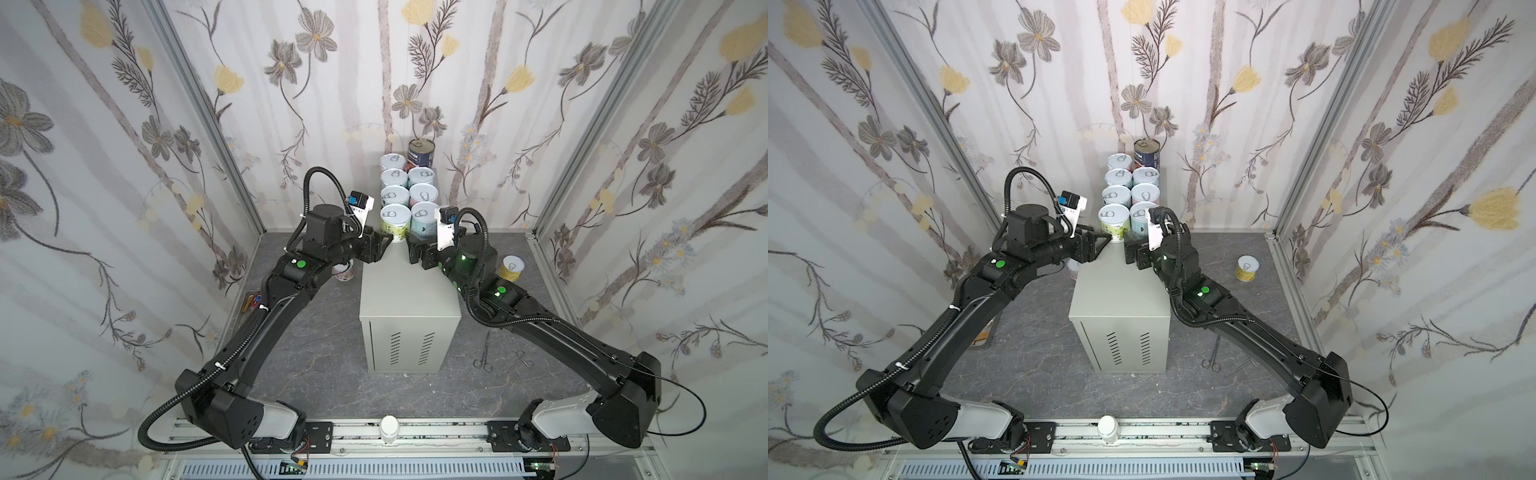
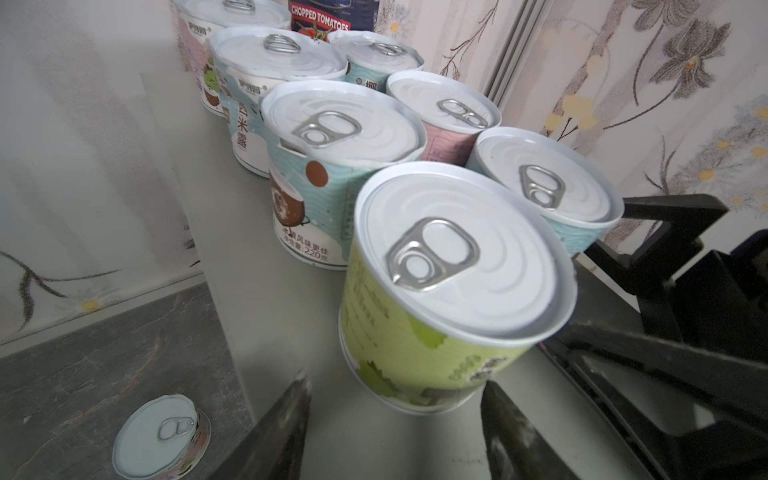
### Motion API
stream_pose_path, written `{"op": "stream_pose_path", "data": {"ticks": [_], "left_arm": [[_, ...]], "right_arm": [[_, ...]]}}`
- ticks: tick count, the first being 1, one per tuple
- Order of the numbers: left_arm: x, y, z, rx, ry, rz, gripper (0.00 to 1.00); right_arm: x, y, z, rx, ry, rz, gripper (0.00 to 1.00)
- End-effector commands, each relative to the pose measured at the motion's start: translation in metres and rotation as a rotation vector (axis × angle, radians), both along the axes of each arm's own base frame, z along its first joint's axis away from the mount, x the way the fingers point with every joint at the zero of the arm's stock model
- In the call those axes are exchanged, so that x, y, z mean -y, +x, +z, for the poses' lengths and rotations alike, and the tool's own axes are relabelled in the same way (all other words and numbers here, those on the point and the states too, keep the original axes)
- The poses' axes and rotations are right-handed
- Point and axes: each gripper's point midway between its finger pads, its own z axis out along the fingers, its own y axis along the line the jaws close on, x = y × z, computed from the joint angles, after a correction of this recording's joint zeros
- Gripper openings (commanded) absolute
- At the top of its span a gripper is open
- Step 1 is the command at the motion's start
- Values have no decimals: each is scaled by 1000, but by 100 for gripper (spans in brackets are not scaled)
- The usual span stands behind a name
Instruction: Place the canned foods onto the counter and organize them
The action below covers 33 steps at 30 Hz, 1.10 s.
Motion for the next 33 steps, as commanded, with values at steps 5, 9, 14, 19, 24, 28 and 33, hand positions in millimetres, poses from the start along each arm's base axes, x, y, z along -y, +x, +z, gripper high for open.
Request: {"op": "stream_pose_path", "data": {"ticks": [5,9,14,19,24,28,33], "left_arm": [[-3,6,12,40,-17,28,65],[-3,3,14,44,-19,21,66],[-7,-3,19,59,-12,26,69],[-11,-12,27,83,-12,21,74],[-19,-22,41,127,-3,23,79],[-33,-24,55,181,-3,60,82],[-61,-23,80,274,-12,155,89]], "right_arm": [[-1,0,-7,-24,-5,9,100],[0,-2,-5,-22,-1,9,100],[7,-9,1,-10,4,12,100],[13,-19,3,-6,13,25,100],[28,-34,5,4,24,22,100],[59,-48,10,13,24,-45,100],[139,-54,-2,-47,57,-300,100]]}}
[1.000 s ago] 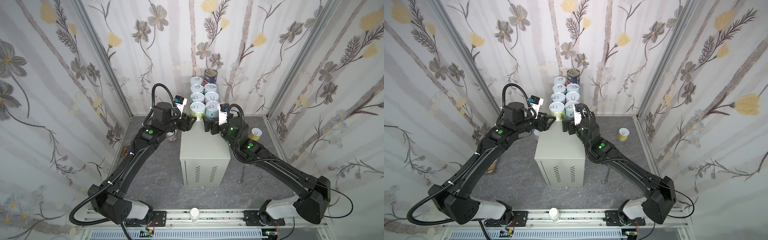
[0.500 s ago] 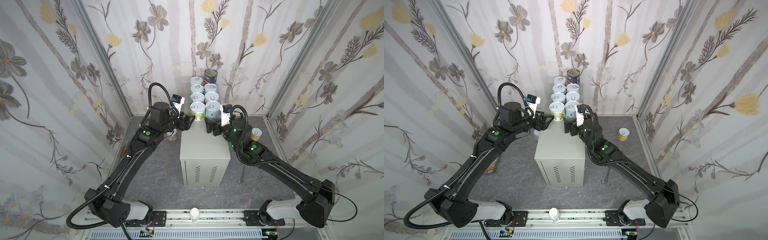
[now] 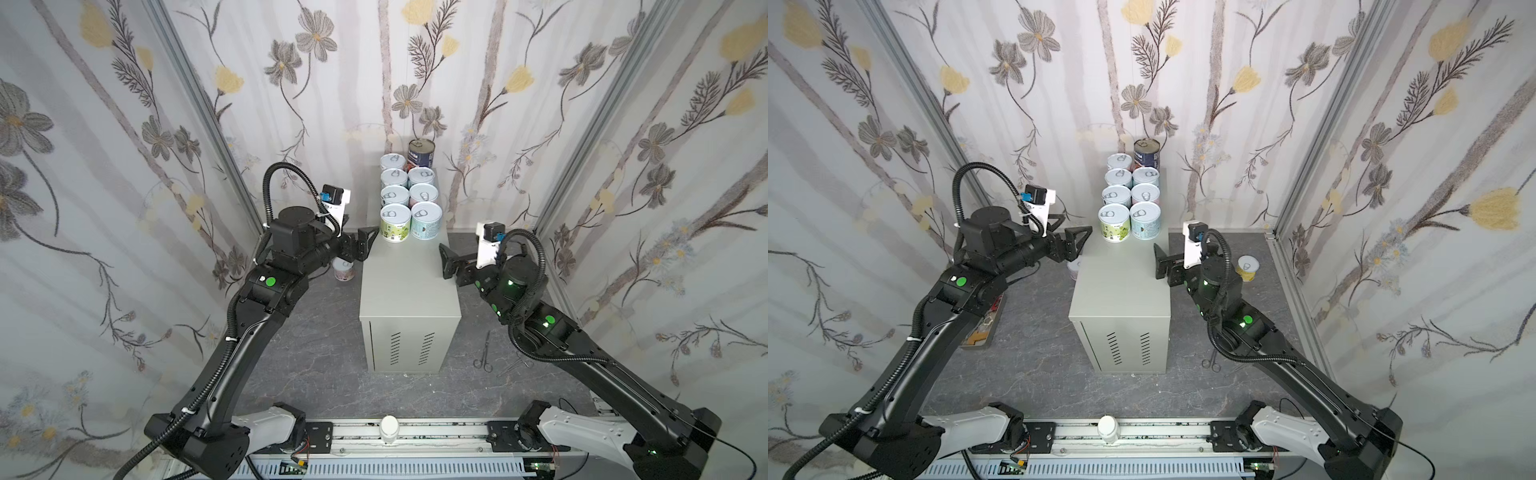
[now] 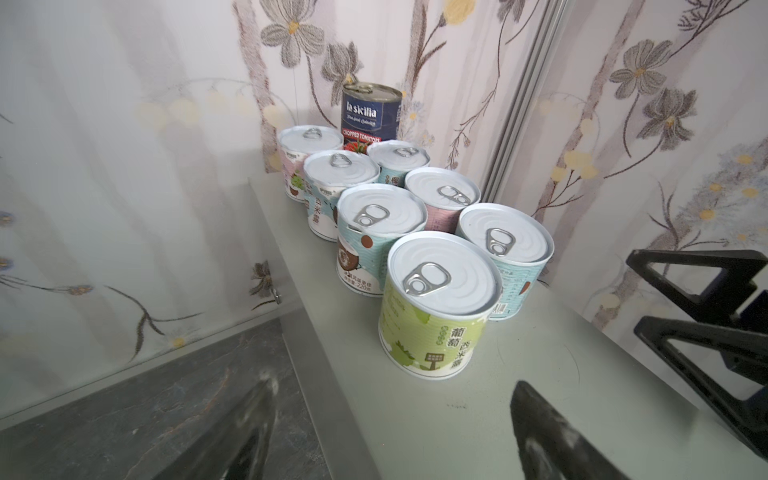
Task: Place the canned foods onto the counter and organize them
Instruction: 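Withdraw both grippers, moving the right gripper toward the yellow floor can, then lower the right gripper over the yellow can on the floor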
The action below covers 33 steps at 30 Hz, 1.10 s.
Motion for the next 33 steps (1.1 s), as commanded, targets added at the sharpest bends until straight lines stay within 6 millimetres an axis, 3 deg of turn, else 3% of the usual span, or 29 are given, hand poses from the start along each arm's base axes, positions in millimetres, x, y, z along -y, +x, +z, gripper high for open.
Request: {"op": "stream_pose_path", "data": {"ticks": [1,5,10,14,17,25,31,33], "left_arm": [[-17,11,14,82,1,76,90],[-47,32,18,126,-30,225,95],[-77,55,11,114,-65,330,100],[-84,62,6,103,-62,338,100],[-89,75,-12,64,-46,355,100],[-102,86,-37,16,-45,389,100],[-96,97,-55,-27,-39,359,100],[-96,100,-62,-40,-31,357,100]], "right_arm": [[57,0,-21,-81,26,-210,100],[113,-5,-46,-156,99,-368,100],[154,4,-75,-260,165,-472,100],[175,29,-111,-418,197,-513,100],[189,52,-140,-524,238,-519,100],[226,104,-183,-678,263,-537,100],[246,134,-217,-768,252,-548,100],[249,145,-237,-815,240,-545,100]]}}
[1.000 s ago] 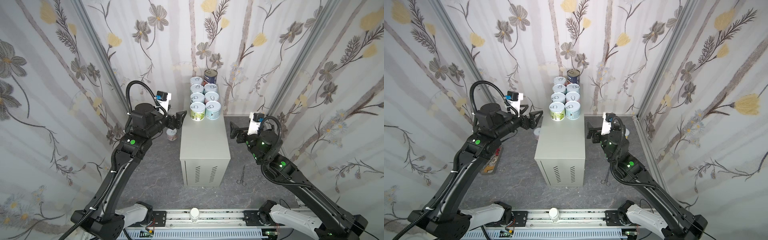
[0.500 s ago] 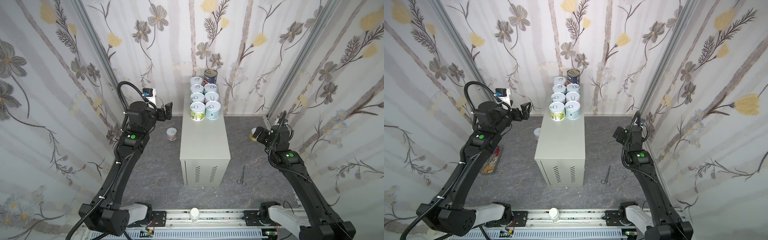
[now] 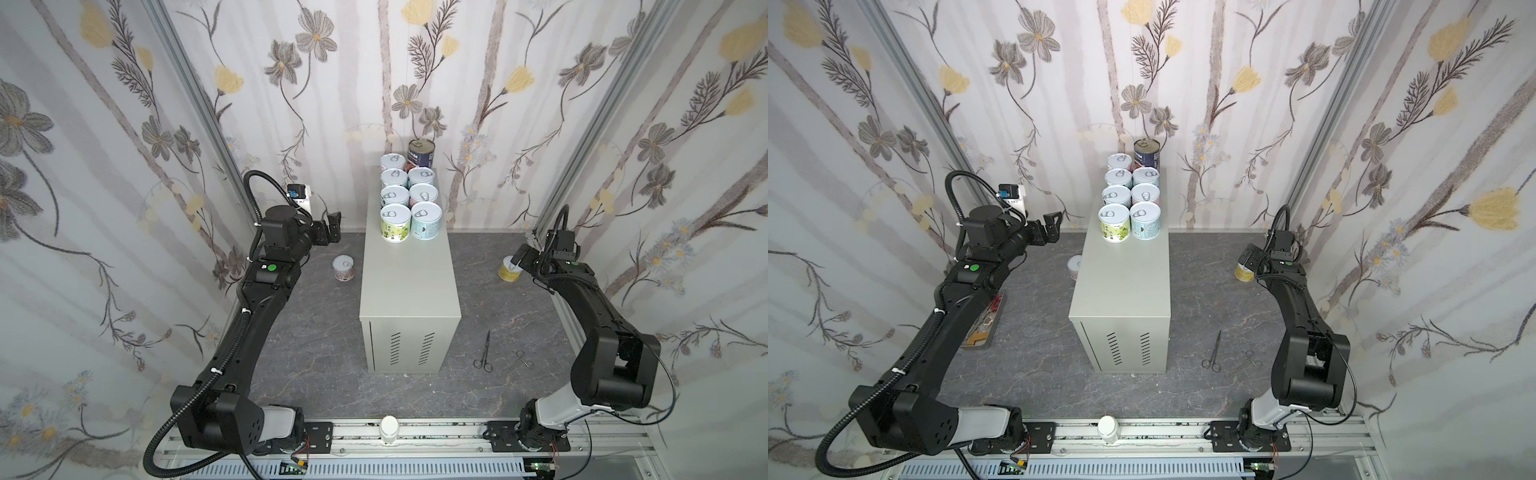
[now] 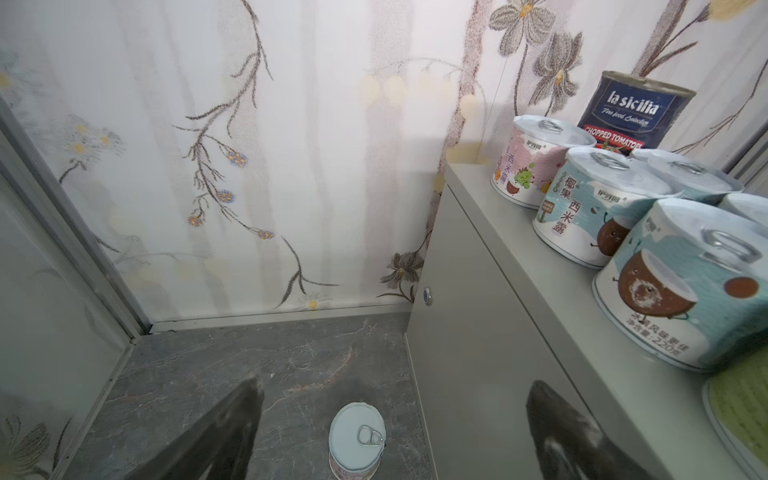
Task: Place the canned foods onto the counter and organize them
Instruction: 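Lower the right gripper over the yellow can on the floor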
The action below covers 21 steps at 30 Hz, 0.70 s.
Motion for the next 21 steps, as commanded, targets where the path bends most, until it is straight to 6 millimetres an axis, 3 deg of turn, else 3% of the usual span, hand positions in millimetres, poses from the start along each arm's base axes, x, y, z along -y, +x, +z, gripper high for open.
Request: {"op": "stream_pose_path", "data": {"ticks": [1,8,21], "left_arm": [[4,6,0,15,-9,-20,100],[5,20,-23,-43,8,-25,100],[10,47,-47,-108,11,-45,100]], "right_arm": [[1,13,-15,-35,3,34,100],[3,41,-37,-49,13,55,100],[6,63,-77,-55,6,60,100]]}}
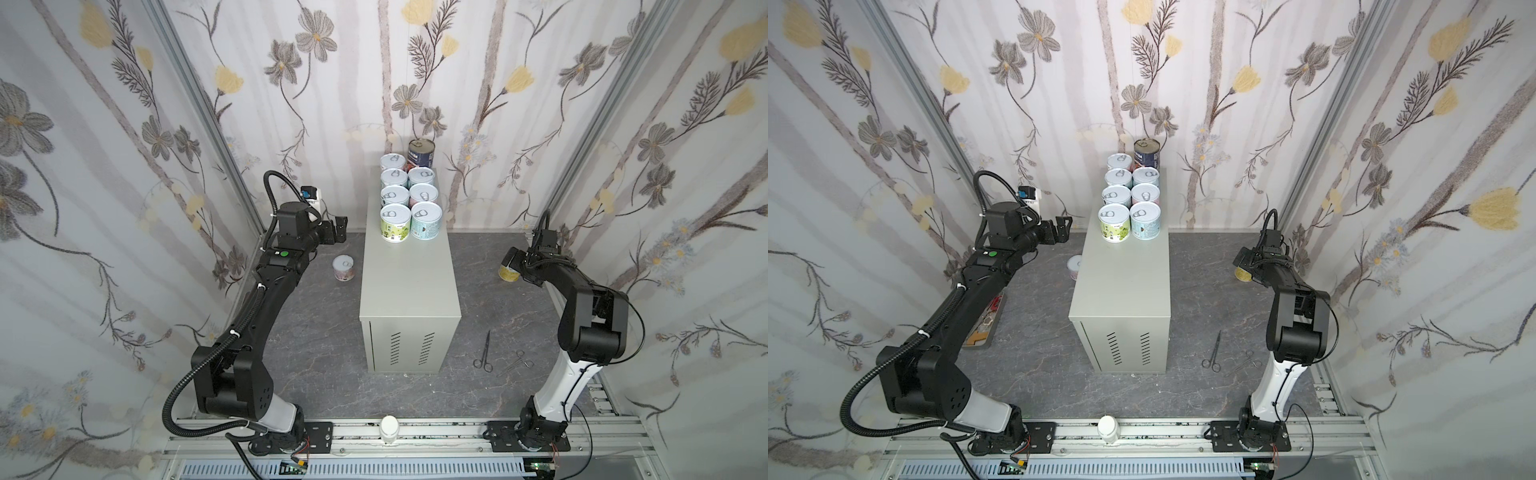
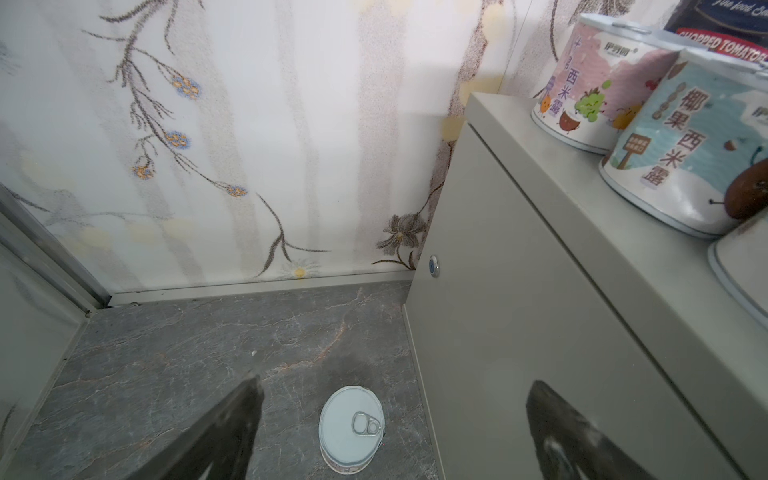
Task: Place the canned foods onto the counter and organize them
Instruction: 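Lower the right gripper over the yellow can on the floor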
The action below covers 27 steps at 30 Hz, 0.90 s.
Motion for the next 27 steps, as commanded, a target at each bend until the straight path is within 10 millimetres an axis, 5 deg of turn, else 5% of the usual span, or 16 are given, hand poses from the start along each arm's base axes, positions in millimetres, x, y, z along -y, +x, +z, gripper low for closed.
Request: {"op": "stream_pose_path", "data": {"ticks": [1,13,27], "left_arm": [[2,7,1,9,0,-13,100],[7,25,-12,-35,-1,-22,100],[11,34,-25,-66,-7,-39,100]], "right_arm": [[0,13,-1,45,-8,13,100],[8,24,-14,46,-57,14,99],[0,23,-17,38,-76,47,81]]}}
